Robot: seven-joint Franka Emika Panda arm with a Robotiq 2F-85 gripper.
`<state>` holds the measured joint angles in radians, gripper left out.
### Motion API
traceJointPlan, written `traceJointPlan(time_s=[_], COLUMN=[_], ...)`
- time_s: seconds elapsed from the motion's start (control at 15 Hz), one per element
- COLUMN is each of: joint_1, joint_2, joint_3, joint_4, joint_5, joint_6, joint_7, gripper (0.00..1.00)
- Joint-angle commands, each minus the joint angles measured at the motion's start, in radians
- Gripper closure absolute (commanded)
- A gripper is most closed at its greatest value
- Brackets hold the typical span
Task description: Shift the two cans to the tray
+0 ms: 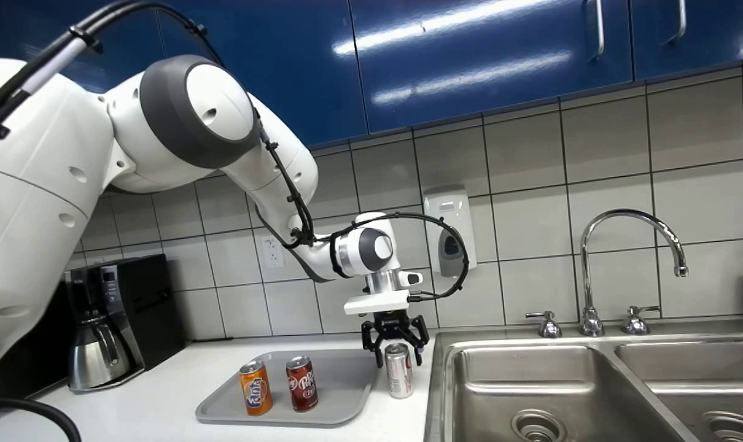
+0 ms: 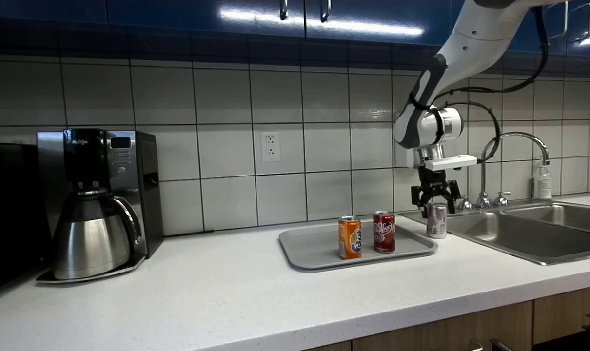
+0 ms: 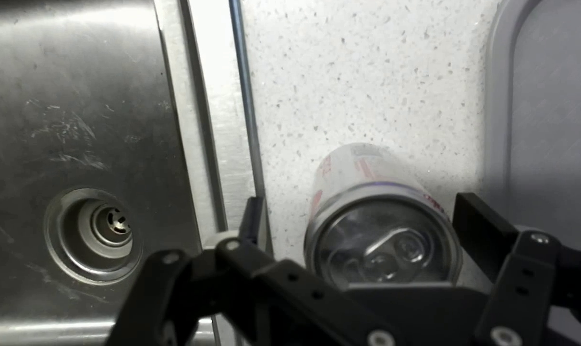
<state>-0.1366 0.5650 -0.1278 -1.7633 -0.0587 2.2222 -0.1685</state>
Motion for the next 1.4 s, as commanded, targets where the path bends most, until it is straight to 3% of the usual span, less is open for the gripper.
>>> traceJointPlan(time_s=[0.0, 0.13, 0.2, 0.27, 0.6, 1.33], joint_1=[-0.009, -0.010, -0.011, -0.012, -0.011, 0.005], joint_2=[0.018, 0.020, 0.021, 0.022, 0.014, -0.131], joint_3=[0.011, 0.012, 0.012, 0.012, 0.014, 0.067], joint_4=[0.034, 0.035, 0.035, 0.036, 0.032, -0.013], joint_5=[-0.015, -0.015, -0.013, -0.013, -0.013, 0.003], joint_6=[-0.009, -0.008, -0.008, -0.009, -0.006, -0.005], joint_7=[0.009, 0.007, 0.006, 0.005, 0.002, -0.039], gripper=[0.00, 0.01, 0.26, 0.26, 0.61, 0.61])
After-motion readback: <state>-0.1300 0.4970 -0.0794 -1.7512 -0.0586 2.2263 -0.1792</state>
